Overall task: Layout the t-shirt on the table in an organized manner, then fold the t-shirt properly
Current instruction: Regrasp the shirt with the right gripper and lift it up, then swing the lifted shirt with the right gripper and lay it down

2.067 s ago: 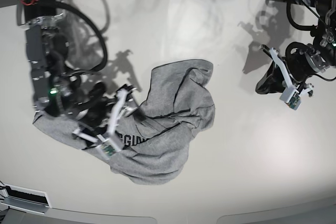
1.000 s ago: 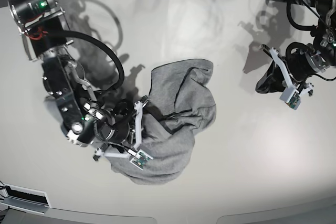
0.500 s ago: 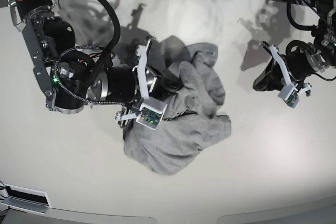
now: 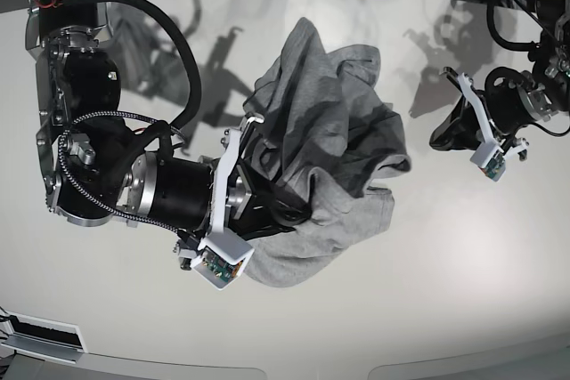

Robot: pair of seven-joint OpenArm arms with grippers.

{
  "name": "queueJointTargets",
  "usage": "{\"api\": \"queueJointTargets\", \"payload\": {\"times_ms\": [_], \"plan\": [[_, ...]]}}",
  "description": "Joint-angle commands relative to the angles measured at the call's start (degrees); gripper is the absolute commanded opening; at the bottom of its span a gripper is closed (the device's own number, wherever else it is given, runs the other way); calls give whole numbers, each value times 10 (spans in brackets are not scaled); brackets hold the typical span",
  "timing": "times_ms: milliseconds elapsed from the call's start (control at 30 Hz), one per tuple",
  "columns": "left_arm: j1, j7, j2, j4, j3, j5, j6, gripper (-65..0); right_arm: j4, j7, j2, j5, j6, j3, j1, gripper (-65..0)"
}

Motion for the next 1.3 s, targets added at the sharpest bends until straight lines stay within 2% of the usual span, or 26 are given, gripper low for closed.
{"api": "queueJointTargets", "payload": {"times_ms": [0,33,133,233,367,533,600,633,667,733,867,1000,1033,1167,1200,1267], "plan": [[-5,-13,-7,9,-4,-8,-2,-650,0,33,1,-14,-12,4,12,-650],[-5,-13,-6,9,-4,-8,-2,-650,-8,53,2,-47,-32,4,12,-650],[-5,-13,1,9,-4,-10,-2,-573,-33,114,2,-163,-94,4,17,-650],[-4,-13,9,9,-4,-9,-2,-487,-47,127,2,-250,-138,5,42,-650],[1,-13,12,9,-4,-9,-2,-418,-48,127,27,-304,-199,9,89,-650],[12,-11,12,9,-4,-9,-3,-410,-48,126,62,-352,-308,67,116,-650],[15,-11,12,9,-4,-9,-5,-410,-48,116,72,-342,-333,108,115,-650],[15,-11,12,9,-4,-9,-7,-410,-49,106,75,-322,-323,129,115,-650],[16,-12,12,9,-4,-10,-7,-410,-49,97,82,-286,-294,145,115,-650],[16,-11,12,9,-4,-9,-9,-410,-49,73,98,-197,-224,167,114,-650],[16,-10,12,9,-4,-9,-9,-410,-48,0,123,-13,-94,171,113,-650],[16,-11,12,9,-4,-10,-9,-410,-48,-70,129,158,-7,170,94,-650],[16,-11,12,9,-4,-10,-9,-410,-48,-88,128,194,6,169,87,-650],[16,-11,12,9,-4,-10,-9,-410,-45,-169,124,332,6,158,61,-650],[16,-11,12,9,-4,-10,-9,-410,-45,-187,124,355,6,151,56,-650],[16,-11,12,9,-4,-10,-9,-410,-44,-212,124,355,6,130,48,-650]]}}
